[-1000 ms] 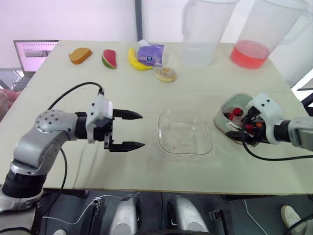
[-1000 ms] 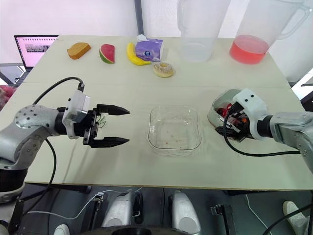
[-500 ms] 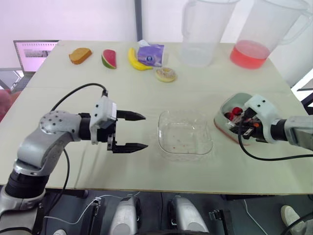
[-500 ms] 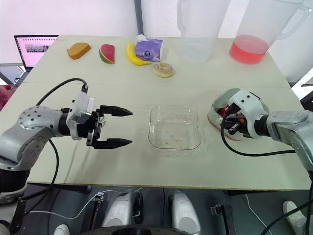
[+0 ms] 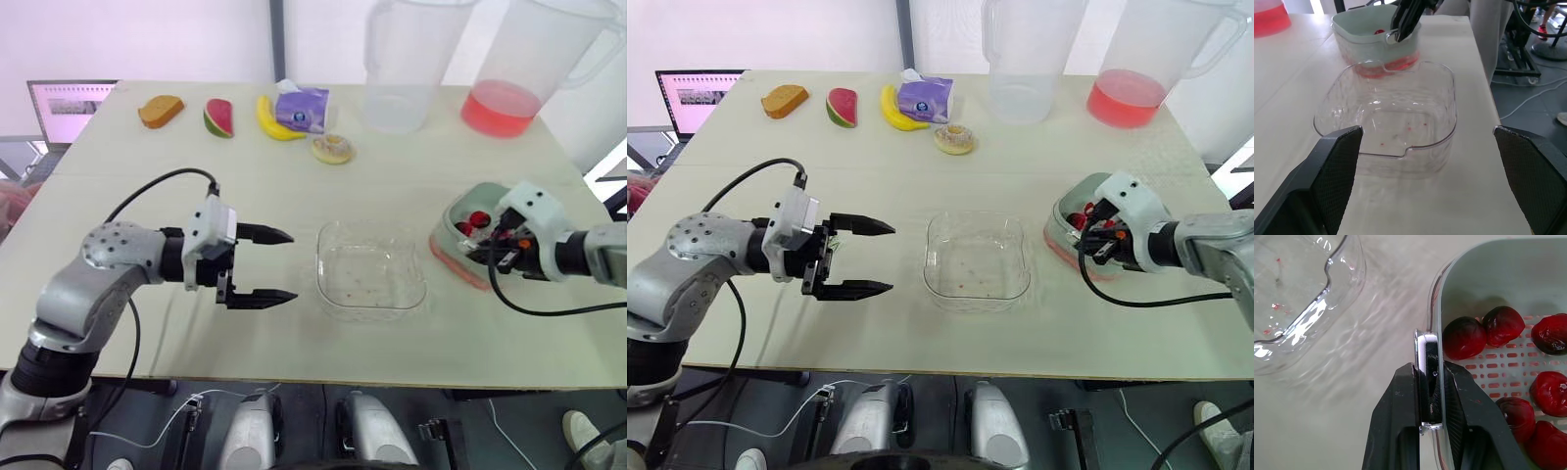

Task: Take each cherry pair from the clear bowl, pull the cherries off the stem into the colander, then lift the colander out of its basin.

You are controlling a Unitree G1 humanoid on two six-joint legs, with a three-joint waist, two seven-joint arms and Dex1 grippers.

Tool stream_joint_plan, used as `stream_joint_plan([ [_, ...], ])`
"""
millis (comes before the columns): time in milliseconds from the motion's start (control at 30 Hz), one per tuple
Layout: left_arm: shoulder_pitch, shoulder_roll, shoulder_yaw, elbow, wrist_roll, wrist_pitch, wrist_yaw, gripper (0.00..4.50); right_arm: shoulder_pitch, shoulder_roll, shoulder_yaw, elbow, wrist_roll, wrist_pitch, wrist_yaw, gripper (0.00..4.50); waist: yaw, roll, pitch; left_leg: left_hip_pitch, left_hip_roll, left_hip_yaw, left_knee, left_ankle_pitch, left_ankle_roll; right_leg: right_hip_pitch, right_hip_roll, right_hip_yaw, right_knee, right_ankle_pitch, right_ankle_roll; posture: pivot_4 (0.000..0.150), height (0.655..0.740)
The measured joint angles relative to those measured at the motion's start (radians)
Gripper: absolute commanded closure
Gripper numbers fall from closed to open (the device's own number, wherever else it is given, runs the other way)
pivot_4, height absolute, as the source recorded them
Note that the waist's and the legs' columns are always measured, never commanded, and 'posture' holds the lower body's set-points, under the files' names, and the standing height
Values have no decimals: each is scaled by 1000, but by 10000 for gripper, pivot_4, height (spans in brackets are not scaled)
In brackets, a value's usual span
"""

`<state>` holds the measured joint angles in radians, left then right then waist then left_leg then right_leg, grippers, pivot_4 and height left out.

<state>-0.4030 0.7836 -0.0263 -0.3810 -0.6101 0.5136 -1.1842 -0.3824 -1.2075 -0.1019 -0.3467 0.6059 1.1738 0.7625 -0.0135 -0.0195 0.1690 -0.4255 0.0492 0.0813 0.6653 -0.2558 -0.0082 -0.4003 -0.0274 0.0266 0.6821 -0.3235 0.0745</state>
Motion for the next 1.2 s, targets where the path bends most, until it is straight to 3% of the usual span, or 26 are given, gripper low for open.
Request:
stream_joint_plan([
  [1200,-36,-12,-36,47,15,-4,-12,0,-101,-40,-67,-24,-1,86,12,43182,0,0,0,0,0,0,0,0,0,-1,0,0,0,0,0,1500,7400],
])
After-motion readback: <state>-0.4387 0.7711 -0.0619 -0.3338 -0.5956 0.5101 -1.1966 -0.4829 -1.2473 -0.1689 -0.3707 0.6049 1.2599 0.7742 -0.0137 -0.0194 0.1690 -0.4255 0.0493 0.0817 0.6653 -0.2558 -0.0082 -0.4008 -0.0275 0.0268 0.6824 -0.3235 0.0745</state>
